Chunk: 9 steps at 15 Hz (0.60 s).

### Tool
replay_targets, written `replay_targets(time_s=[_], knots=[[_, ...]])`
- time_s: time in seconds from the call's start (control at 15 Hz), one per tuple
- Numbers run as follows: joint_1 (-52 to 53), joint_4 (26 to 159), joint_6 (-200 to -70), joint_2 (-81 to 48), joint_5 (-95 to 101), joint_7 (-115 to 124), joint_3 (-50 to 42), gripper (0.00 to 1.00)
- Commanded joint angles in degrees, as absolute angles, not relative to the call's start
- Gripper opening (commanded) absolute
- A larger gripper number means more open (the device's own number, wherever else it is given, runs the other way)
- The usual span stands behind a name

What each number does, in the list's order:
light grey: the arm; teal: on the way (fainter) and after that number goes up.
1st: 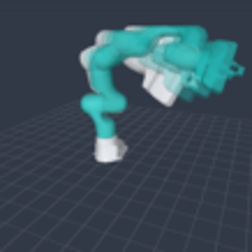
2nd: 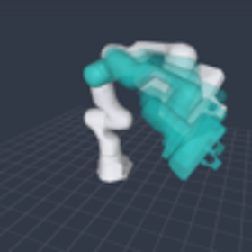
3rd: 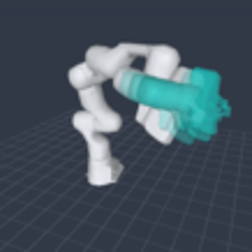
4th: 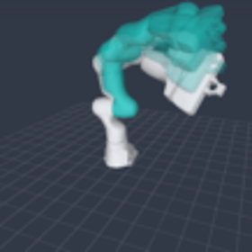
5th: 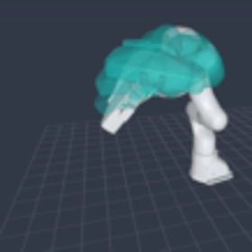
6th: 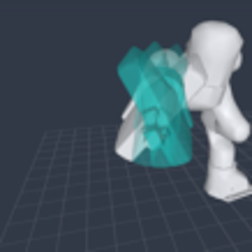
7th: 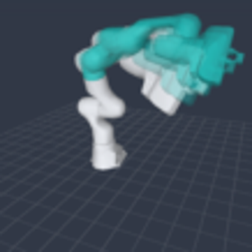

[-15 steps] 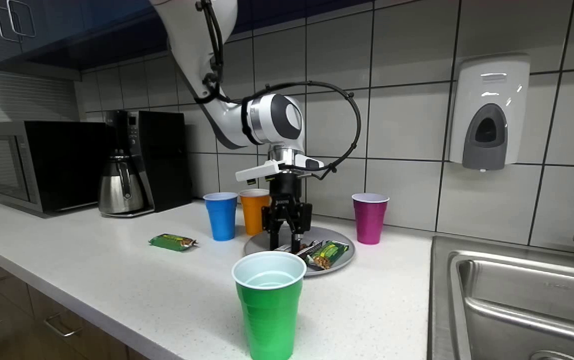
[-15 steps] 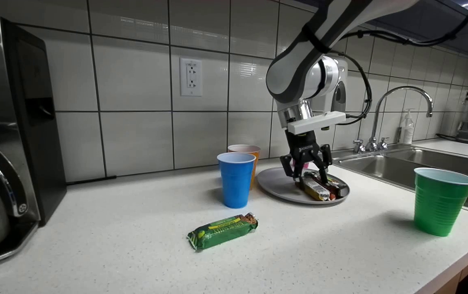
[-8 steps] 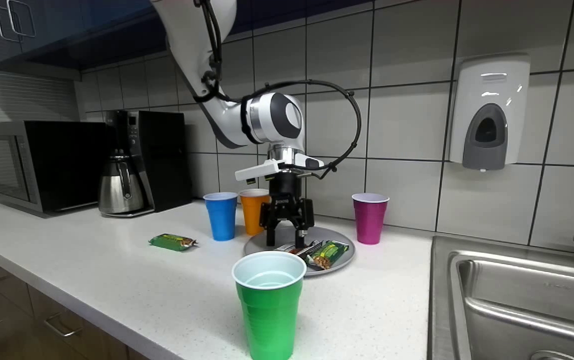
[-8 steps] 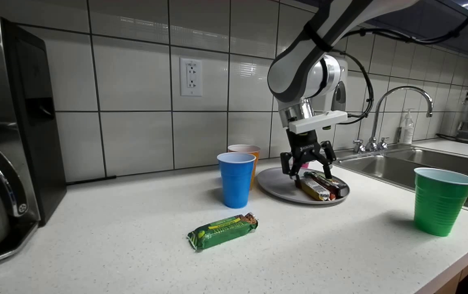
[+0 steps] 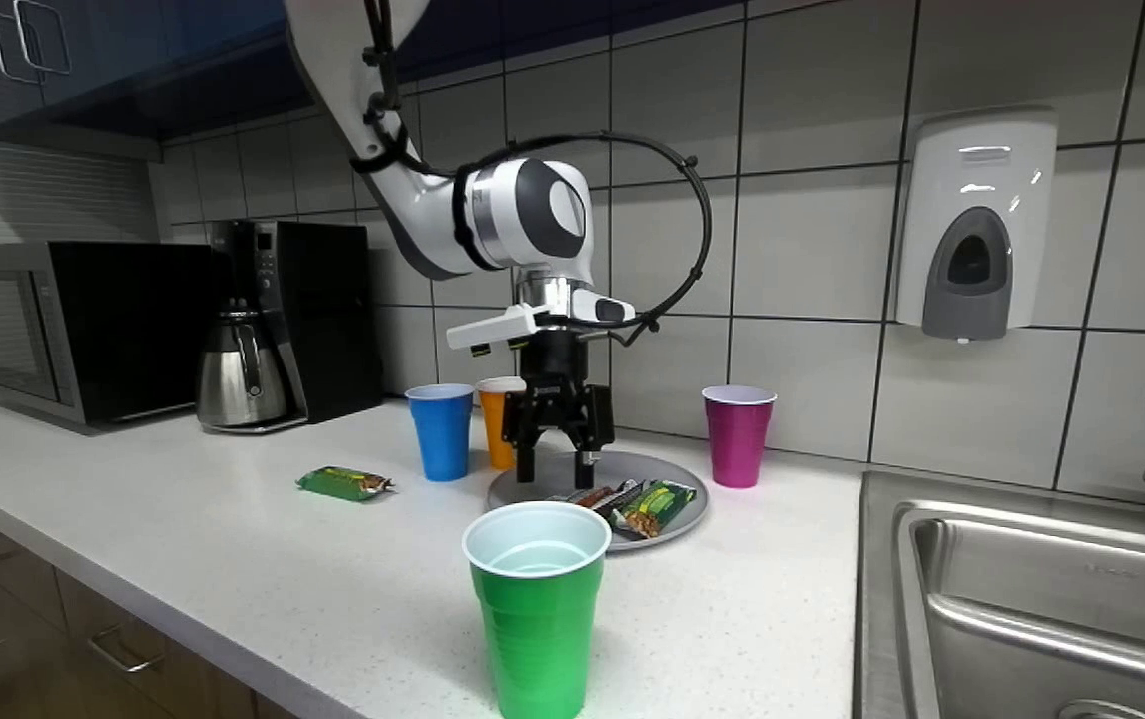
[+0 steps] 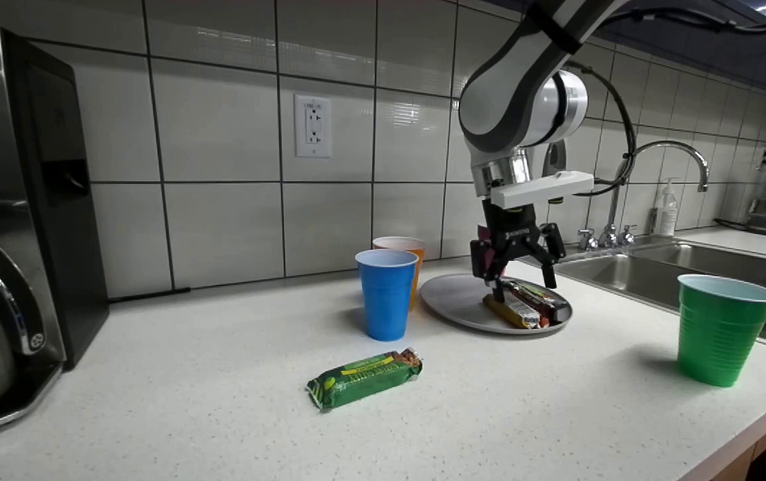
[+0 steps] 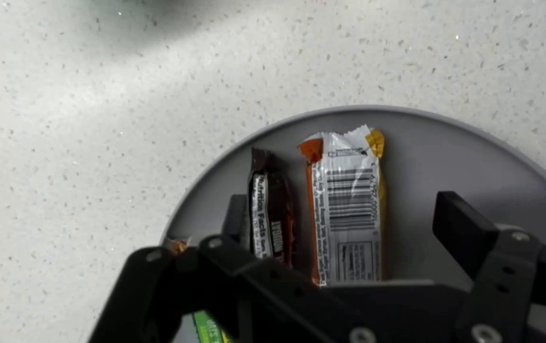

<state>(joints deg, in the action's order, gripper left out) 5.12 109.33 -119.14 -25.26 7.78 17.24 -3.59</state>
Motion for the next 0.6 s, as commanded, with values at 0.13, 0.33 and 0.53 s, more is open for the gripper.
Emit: replay_targets(time_s=[0.13,0.33,0.53], knots=[[5.6,121.04,-123.38,-15.78,7.18,19.59,-2.68,1.0],[6.37,124.6,-123.58,-12.83,6.64,22.63,-2.02,1.0],[7.16,127.01,-123.13,-10.59,5.18,26.96,-1.04,1.0]])
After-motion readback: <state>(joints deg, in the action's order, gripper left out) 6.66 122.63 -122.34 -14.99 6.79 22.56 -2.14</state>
